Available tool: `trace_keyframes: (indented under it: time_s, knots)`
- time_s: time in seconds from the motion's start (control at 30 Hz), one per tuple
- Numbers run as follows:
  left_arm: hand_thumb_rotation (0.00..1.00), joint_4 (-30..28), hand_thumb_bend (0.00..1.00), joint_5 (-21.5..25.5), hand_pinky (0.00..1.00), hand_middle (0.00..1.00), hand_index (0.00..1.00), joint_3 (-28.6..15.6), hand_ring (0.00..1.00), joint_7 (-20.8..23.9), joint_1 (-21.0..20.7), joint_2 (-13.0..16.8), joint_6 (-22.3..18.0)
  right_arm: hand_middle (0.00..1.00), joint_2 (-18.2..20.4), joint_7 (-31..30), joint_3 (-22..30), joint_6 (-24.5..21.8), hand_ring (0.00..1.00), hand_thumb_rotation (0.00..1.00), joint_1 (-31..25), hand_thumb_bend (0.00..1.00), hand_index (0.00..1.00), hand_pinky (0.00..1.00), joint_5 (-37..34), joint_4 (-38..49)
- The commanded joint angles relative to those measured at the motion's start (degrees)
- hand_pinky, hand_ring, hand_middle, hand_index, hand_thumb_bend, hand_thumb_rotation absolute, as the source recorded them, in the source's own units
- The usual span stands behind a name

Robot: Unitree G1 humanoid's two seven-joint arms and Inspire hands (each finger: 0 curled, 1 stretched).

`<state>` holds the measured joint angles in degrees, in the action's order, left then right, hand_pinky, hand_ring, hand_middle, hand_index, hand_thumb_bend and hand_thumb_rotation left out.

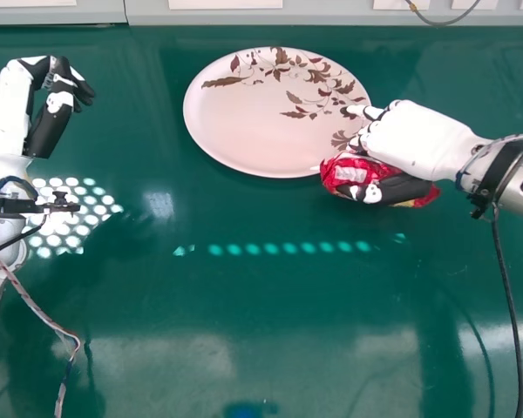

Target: Pick up biscuit and place it in the plate

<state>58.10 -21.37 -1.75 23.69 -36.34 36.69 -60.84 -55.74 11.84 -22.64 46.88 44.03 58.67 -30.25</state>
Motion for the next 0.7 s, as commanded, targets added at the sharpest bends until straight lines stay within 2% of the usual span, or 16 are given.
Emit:
trace_keyframes:
  time_s: [0.0,0.2,0.23,0.27,0.37,0.43,0.47,0.5,0.67]
  knots:
    - [0.40,-0.8,0.32,-0.2,0.19,0.30,0.35,-0.5,0.24,0.2,0.2,0.8,0.2,0.49,-0.2,0.5,1.4,-0.7,0.43,0.00,-1.3,0.50,0.52,0.38,-1.4,1.3]
    - [0.37,-1.3,0.30,-0.1,0.21,0.32,0.35,-0.5,0.26,0.1,0.6,0.8,-0.1,0.50,-0.8,-2.0,4.8,-3.2,0.44,0.00,-4.5,0.50,0.52,0.37,-4.8,5.9]
    - [0.37,-1.4,0.30,-0.4,0.21,0.32,0.35,-0.4,0.26,0.3,0.7,0.8,0.1,0.49,-1.1,-2.9,5.5,-3.7,0.43,0.00,-5.2,0.51,0.51,0.25,-5.6,7.1]
    - [0.38,-1.5,0.30,-0.5,0.21,0.32,0.35,-0.4,0.26,0.4,0.8,0.8,0.2,0.48,-1.6,-4.1,6.2,-4.3,0.42,0.00,-5.8,0.51,0.50,0.21,-6.1,8.9]
    - [0.40,-1.7,0.31,0.1,0.21,0.32,0.35,-0.5,0.26,-0.1,1.1,0.5,0.5,0.48,-2.9,-7.6,8.7,-6.4,0.42,0.00,-7.7,0.52,0.49,0.20,-7.2,14.2]
    - [0.38,-1.3,0.32,0.4,0.22,0.32,0.35,-0.5,0.26,-0.3,1.2,0.4,0.3,0.48,-3.8,-10.3,10.5,-7.6,0.42,0.00,-8.9,0.52,0.49,0.20,-8.4,17.3]
    - [0.39,-1.4,0.32,0.2,0.21,0.31,0.35,-0.5,0.25,-0.1,1.2,0.3,0.5,0.48,-4.2,-11.6,11.4,-7.9,0.44,0.00,-9.5,0.51,0.49,0.30,-9.5,18.5]
    - [0.40,-1.3,0.32,0.3,0.20,0.30,0.36,-0.5,0.24,-0.2,1.2,0.2,0.5,0.48,-4.7,-13.4,12.5,-8.6,0.44,0.00,-10.2,0.51,0.47,0.34,-10.8,20.0]
    - [0.39,-1.4,0.32,-0.2,0.19,0.30,0.35,-0.2,0.23,0.2,1.3,-0.2,0.9,0.51,-6.5,-22.2,17.3,-12.4,0.43,0.00,-12.5,0.50,0.51,0.34,-15.4,27.4]
